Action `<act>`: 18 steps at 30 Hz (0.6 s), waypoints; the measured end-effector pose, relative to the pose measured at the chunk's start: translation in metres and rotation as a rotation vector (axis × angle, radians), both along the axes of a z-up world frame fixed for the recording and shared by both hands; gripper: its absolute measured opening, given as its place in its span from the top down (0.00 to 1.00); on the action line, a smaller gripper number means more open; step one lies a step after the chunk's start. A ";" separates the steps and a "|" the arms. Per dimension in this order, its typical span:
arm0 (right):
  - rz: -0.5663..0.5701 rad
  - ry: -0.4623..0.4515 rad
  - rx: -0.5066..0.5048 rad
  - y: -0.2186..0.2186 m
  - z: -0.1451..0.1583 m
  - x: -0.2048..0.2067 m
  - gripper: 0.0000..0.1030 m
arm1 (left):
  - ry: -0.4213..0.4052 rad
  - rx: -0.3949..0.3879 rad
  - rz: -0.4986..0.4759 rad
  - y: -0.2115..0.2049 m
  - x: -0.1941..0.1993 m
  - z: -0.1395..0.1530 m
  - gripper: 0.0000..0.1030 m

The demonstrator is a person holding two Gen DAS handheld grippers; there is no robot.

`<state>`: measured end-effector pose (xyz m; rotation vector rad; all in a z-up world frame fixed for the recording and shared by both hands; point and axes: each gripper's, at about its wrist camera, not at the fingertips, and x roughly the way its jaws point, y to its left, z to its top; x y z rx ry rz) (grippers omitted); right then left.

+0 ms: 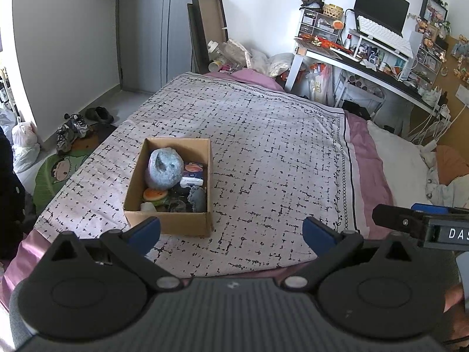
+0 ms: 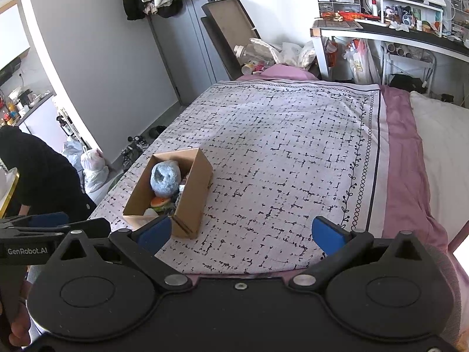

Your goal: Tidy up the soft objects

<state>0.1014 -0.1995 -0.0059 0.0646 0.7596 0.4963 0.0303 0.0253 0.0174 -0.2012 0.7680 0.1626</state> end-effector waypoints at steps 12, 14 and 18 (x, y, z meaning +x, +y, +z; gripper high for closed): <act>0.000 0.001 -0.002 0.000 0.000 0.000 0.00 | -0.001 0.003 0.000 0.002 -0.003 -0.001 0.01; 0.000 0.001 -0.001 0.001 0.000 0.000 0.00 | 0.000 0.004 -0.001 0.002 -0.003 -0.001 0.01; 0.005 0.008 0.008 0.001 0.000 -0.001 0.00 | 0.001 0.005 -0.001 0.002 -0.003 -0.001 0.01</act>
